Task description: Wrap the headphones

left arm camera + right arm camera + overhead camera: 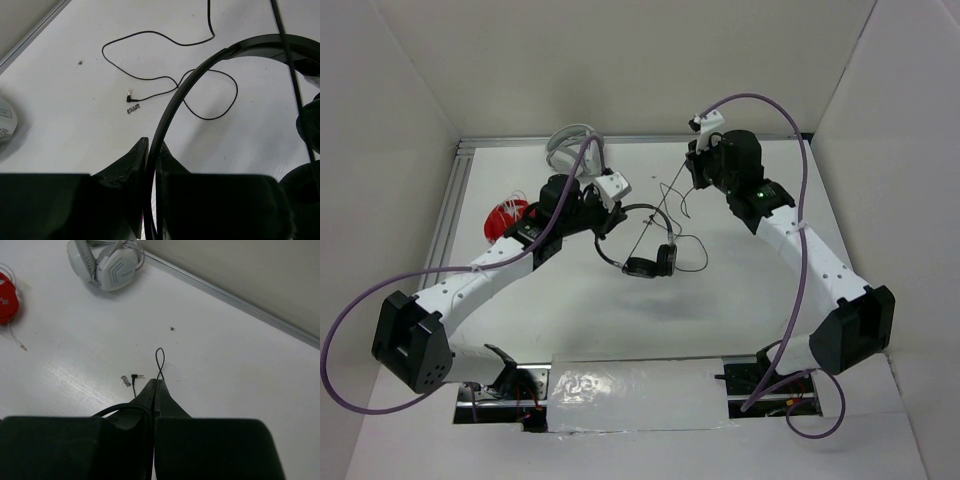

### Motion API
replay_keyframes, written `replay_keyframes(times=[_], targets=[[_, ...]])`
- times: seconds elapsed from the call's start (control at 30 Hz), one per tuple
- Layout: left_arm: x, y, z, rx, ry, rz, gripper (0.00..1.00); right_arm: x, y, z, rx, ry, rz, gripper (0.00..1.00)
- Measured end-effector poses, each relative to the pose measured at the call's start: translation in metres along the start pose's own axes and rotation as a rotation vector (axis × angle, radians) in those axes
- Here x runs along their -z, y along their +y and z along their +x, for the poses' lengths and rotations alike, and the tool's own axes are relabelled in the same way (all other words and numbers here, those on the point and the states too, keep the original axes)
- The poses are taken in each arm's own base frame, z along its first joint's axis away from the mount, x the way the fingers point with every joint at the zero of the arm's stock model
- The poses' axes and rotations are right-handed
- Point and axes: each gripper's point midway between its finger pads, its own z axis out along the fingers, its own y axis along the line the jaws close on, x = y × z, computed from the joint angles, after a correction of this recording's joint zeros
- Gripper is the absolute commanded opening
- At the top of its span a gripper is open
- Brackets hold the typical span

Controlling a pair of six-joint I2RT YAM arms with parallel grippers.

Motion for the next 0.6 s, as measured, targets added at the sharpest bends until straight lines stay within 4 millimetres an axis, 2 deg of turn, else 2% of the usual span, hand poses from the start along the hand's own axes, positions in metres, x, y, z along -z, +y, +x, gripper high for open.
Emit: replay_keyframes(times=[0.2, 0.4, 0.6], targets=[[-0.001, -0.005, -0.003, -0.001, -0.007, 0.032, 0.00, -0.002, -0.003, 0.009, -0.013, 0.018, -0.014, 0.00], [0.000, -0.016, -0.004, -0.001, -0.011, 0.092, 0.00, -0.018, 0.007, 0.028, -0.025, 0.066, -0.074, 0.00], [0.001, -0.016, -0.004, 0.002, -0.006, 0.096, 0.00, -0.031, 0.013, 0.045, -0.051, 0.108, -0.102, 0.00]])
